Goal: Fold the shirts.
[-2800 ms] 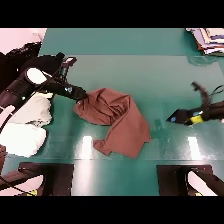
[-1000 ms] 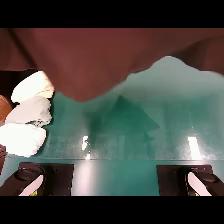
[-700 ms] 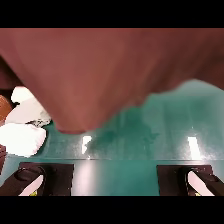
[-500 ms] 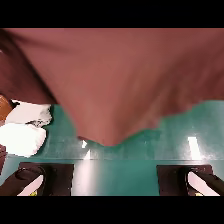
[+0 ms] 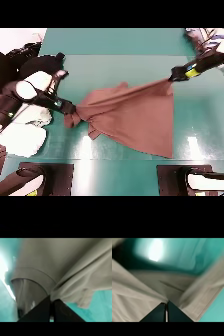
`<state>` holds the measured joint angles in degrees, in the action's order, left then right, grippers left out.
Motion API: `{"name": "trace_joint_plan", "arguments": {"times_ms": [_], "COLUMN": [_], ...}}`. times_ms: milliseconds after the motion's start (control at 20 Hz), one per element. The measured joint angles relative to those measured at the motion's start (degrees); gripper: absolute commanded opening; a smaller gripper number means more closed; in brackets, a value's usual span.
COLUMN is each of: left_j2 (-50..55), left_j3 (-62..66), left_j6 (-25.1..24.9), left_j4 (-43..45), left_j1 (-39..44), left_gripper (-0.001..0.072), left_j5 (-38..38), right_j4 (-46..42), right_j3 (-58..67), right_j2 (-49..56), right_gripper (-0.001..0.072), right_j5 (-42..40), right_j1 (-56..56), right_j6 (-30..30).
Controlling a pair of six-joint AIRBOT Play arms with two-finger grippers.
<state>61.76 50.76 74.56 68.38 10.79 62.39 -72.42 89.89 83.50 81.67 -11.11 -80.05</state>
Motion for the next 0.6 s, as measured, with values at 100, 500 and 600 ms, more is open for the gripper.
{"name": "trace_joint_plan", "arguments": {"times_ms": [100,500,600], "left_j2": [0.8,1.6,2.0], "left_j3": [-2.6,3.7,8.5], "left_j6": [-0.6,-1.4,-1.4], "left_j4": [-0.1,-1.1,-1.2], "left_j1": [0.0,0.0,0.0], "left_gripper": [0.0355,0.0435,0.0435], "left_j5": [-0.5,5.6,5.8], "right_j4": [0.0,0.3,0.3], "right_j3": [-3.7,-11.9,-12.5], "right_j2": [0.3,-6.6,-8.3], "right_gripper": [0.0015,0.0015,0.0015], "right_j5": [-0.9,-2.1,-2.1], "right_j1": [-1.0,0.3,1.1], "right_j6": [0.1,0.2,0.2]}}
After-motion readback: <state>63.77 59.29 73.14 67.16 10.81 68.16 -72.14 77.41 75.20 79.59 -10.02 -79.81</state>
